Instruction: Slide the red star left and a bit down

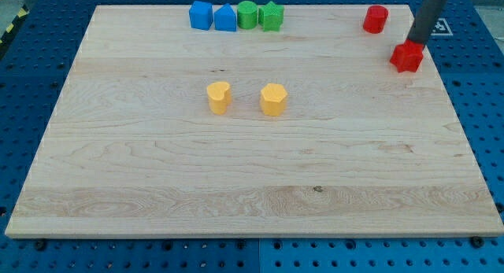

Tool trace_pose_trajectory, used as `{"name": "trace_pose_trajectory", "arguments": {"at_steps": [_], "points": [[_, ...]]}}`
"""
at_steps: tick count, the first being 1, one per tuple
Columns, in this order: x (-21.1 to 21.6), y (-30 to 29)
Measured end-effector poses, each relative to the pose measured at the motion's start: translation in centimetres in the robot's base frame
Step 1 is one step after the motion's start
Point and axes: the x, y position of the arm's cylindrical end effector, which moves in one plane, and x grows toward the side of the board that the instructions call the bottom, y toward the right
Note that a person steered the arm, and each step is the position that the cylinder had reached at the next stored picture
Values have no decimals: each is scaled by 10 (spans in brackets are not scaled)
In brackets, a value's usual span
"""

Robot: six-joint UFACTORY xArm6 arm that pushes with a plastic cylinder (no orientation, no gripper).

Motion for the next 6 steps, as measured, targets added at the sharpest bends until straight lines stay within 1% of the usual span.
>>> {"name": "trace_pose_trajectory", "arguments": {"at_steps": [1, 2, 3, 5, 6], "points": [[42, 0], [75, -1], [79, -4], [77, 27], [74, 24]]}}
